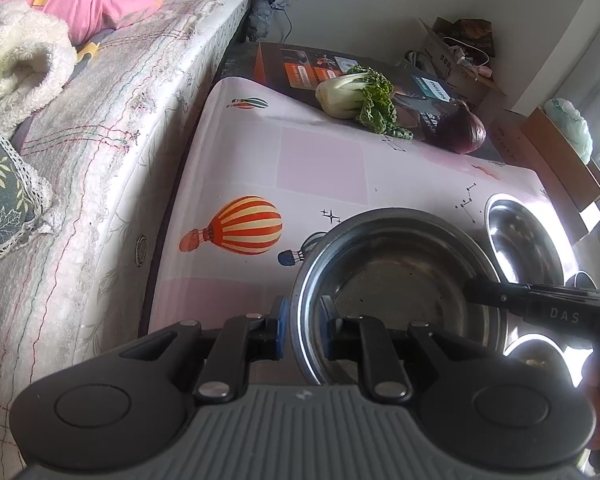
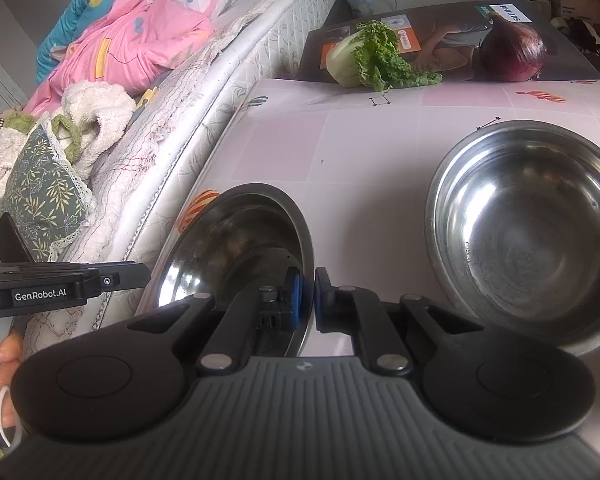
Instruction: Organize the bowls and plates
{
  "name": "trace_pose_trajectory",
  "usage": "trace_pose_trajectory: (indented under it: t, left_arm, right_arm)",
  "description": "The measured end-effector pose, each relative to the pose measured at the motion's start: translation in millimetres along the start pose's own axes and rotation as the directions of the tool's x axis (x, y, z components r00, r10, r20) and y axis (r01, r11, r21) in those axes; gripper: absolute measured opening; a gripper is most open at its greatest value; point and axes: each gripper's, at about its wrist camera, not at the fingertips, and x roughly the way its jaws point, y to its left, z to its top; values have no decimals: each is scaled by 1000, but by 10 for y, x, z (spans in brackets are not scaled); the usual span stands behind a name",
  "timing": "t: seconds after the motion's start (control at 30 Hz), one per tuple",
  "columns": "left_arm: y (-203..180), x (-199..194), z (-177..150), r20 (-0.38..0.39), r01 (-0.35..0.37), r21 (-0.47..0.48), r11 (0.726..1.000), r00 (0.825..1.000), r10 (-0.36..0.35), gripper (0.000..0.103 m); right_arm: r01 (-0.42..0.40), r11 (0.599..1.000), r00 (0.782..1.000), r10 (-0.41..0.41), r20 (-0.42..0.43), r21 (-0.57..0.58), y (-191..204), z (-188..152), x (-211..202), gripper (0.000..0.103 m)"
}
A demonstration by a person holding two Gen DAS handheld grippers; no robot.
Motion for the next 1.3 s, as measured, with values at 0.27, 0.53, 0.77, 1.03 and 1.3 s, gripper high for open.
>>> trace_pose_trajectory:
  t: [0.27,0.53,0.77,1.03,1.3]
  left_arm:
    - [157,297,-43,-93,-2,-21,1000,996,0,17]
    - [131,422,-36,-115,6,-29,1000,993,-10,13]
    - [168,423,6,-124,29,-74,997,992,-38,15]
    - [257,392,23,-122,33,-124,992,991,-49,31]
    - [292,308,40,-93,31,-138,990,995,-44,42]
  right_arm:
    - [5,998,1000,-4,-17,58,-182,-15,124,6]
    - [1,997,999,2,-38,81,-255,-54,216,6]
    - [-12,995,999,16,-40,103,-292,-52,226,6]
    - [-17,993,999,22,-44,114,-321,-54,221,8]
    - [-22,991,999,28,-40,132,-343,-57,217,8]
